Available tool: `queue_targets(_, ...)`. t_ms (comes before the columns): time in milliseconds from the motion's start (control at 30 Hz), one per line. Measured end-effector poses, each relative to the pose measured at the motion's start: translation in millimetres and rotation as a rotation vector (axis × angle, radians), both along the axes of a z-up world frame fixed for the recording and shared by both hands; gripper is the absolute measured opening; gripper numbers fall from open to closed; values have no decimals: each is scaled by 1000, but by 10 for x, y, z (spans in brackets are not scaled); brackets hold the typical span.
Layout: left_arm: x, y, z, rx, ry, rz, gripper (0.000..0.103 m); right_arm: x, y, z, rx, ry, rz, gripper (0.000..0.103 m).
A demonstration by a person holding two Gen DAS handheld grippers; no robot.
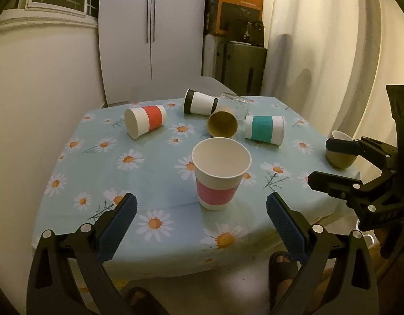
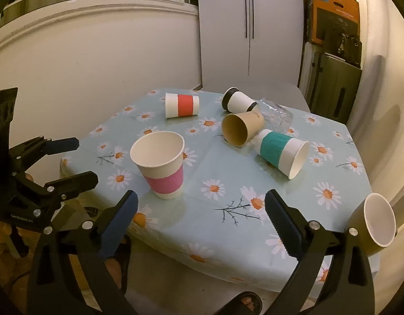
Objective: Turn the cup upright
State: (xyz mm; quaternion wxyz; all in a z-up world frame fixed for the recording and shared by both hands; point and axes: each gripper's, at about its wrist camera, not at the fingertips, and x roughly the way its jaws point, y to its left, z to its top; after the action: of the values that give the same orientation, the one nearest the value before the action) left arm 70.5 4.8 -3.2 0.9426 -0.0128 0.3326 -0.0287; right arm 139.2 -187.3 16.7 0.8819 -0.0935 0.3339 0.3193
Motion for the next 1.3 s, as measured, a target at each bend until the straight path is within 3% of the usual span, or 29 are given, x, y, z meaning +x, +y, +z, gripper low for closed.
queue_targets(1300, -18, -67, -18, -5, 11, -38, 96, -18, -26, 3, -7, -1, -15, 98)
